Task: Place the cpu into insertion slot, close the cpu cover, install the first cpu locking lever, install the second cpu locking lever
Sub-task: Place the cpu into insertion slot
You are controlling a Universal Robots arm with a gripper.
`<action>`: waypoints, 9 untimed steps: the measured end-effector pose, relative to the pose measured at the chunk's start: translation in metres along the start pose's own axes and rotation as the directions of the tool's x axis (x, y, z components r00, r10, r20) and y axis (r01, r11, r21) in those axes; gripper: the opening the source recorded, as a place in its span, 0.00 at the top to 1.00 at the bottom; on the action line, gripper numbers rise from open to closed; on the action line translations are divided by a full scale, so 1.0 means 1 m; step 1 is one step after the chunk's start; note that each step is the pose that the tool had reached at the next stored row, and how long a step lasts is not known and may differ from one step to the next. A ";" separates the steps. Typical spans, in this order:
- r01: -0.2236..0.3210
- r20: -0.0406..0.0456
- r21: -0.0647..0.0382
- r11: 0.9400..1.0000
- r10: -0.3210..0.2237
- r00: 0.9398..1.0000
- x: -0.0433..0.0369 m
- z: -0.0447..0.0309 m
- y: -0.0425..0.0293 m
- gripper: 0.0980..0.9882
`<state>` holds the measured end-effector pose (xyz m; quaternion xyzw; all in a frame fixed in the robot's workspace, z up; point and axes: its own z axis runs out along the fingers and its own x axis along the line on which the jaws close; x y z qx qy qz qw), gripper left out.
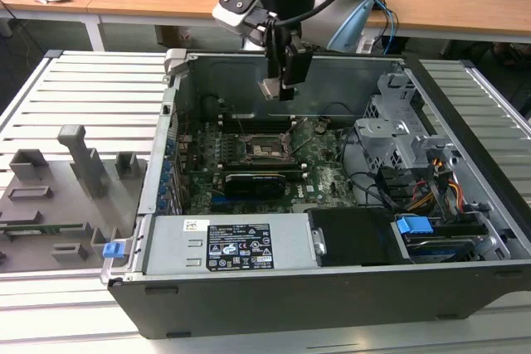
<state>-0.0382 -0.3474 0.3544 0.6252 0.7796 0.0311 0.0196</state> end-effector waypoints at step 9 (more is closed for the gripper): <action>-0.094 0.008 -0.001 0.996 0.094 0.996 0.0000 0.0005 0.0000 0.50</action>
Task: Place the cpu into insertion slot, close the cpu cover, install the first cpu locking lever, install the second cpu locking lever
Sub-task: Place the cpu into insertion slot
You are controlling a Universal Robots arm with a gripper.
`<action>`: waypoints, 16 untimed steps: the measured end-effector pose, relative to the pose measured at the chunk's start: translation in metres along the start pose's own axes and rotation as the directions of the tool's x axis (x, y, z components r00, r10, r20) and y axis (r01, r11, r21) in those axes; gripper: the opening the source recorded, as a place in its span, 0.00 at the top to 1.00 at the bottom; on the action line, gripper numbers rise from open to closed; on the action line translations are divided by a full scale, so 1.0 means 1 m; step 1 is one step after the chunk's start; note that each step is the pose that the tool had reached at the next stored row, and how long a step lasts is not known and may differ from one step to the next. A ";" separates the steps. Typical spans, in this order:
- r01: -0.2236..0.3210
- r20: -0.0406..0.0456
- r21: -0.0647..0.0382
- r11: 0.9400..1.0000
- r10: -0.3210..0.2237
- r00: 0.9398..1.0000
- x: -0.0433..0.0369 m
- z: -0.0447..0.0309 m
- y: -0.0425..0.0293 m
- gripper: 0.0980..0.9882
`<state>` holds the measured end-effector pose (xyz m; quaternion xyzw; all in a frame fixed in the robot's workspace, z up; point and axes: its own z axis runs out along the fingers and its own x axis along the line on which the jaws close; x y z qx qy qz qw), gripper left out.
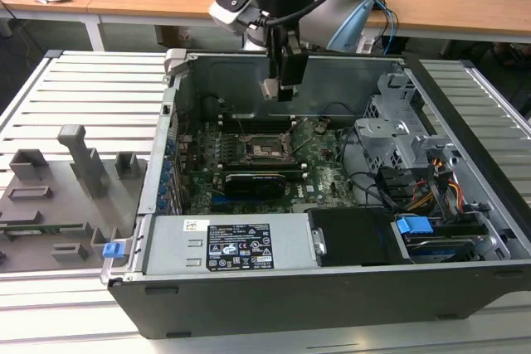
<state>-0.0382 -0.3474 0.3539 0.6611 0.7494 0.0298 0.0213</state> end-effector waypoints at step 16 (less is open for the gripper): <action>-0.112 0.010 -0.001 0.994 0.112 0.994 0.0000 0.0005 0.0000 0.50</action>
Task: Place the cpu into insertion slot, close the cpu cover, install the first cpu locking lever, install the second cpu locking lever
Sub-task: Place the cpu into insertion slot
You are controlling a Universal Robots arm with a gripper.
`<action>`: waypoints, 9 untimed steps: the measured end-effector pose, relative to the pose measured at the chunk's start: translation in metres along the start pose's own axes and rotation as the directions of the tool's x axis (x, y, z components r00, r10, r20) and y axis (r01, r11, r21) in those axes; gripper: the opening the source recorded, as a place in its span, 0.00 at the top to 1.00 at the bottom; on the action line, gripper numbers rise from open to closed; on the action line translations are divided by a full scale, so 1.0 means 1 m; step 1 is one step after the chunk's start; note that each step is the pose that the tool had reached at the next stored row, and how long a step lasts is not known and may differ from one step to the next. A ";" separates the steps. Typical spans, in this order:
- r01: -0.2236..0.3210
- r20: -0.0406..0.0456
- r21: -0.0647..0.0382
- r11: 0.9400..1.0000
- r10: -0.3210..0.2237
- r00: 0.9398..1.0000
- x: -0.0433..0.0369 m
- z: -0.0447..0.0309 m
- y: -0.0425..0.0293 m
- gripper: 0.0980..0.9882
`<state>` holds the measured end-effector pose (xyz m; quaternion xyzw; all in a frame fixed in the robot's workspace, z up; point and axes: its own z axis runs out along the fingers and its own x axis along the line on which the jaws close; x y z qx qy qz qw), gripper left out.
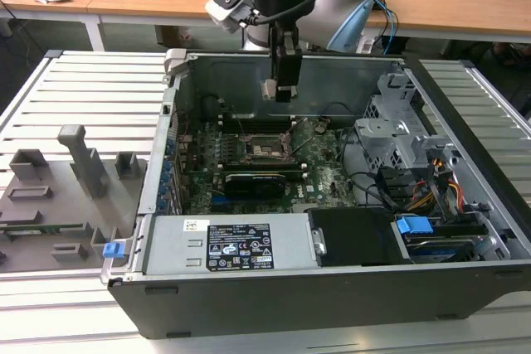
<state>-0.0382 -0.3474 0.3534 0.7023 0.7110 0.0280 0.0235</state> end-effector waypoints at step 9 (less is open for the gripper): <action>-0.060 0.006 0.000 0.998 0.060 0.998 0.0000 0.0007 -0.0001 0.50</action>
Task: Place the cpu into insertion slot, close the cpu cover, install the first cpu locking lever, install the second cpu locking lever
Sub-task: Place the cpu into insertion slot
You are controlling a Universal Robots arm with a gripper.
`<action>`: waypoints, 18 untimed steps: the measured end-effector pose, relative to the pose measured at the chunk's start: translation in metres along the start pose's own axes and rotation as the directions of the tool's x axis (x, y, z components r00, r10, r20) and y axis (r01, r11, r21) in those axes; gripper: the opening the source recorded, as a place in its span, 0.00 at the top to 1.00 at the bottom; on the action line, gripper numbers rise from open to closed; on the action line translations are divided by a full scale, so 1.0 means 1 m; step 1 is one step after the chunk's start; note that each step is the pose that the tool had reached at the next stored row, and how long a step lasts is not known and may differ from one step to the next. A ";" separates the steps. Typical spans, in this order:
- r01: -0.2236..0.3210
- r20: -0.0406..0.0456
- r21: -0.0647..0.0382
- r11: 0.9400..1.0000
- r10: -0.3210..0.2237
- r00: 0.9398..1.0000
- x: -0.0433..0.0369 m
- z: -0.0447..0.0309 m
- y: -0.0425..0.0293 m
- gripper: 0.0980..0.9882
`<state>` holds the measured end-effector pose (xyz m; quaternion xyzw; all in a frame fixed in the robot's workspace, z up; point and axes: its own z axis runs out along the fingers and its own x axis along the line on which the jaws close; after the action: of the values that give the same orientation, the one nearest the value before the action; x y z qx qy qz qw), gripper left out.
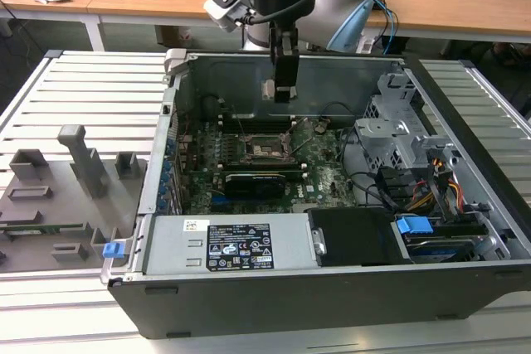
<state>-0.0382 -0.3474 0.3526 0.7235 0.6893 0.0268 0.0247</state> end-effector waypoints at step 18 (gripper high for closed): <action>-0.064 0.005 -0.001 0.998 0.064 0.998 0.0000 0.0039 -0.0003 0.50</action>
<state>-0.0382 -0.3474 0.3487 0.7453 0.6657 0.0259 0.0257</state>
